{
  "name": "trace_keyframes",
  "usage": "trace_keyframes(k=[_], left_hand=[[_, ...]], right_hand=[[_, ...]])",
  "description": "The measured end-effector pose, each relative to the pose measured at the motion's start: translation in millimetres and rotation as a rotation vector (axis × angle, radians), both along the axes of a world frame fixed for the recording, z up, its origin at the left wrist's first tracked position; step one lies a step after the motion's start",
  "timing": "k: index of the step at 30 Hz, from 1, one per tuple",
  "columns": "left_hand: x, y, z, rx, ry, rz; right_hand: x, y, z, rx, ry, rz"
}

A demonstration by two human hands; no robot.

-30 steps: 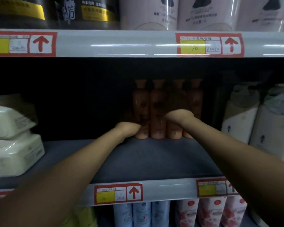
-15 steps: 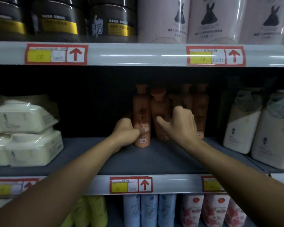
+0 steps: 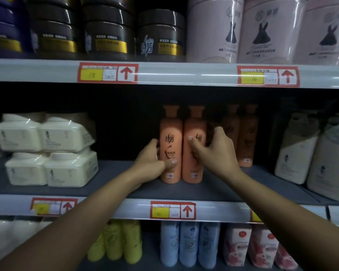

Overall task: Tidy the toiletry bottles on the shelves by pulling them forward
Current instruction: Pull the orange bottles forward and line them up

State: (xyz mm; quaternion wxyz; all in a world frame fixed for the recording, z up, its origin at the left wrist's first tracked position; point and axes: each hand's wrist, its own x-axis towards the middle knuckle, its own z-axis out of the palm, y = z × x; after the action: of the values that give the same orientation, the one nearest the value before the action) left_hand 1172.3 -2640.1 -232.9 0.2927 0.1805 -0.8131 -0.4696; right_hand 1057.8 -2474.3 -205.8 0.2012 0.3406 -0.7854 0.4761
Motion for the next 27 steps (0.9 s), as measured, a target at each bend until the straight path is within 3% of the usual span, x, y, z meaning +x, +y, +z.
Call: trace_keyframes(k=[5, 27], left_hand=[[3.6, 11.5, -13.6, -0.101, -0.038, 0.106], [3.0, -11.3, -17.1, -0.279, -0.14, 0.277]], right_hand=[[-0.6, 7.4, -25.1, 0.148, -0.17, 0.128], [-10.3, -26.1, -41.6, 0.264, -0.142, 0.137]])
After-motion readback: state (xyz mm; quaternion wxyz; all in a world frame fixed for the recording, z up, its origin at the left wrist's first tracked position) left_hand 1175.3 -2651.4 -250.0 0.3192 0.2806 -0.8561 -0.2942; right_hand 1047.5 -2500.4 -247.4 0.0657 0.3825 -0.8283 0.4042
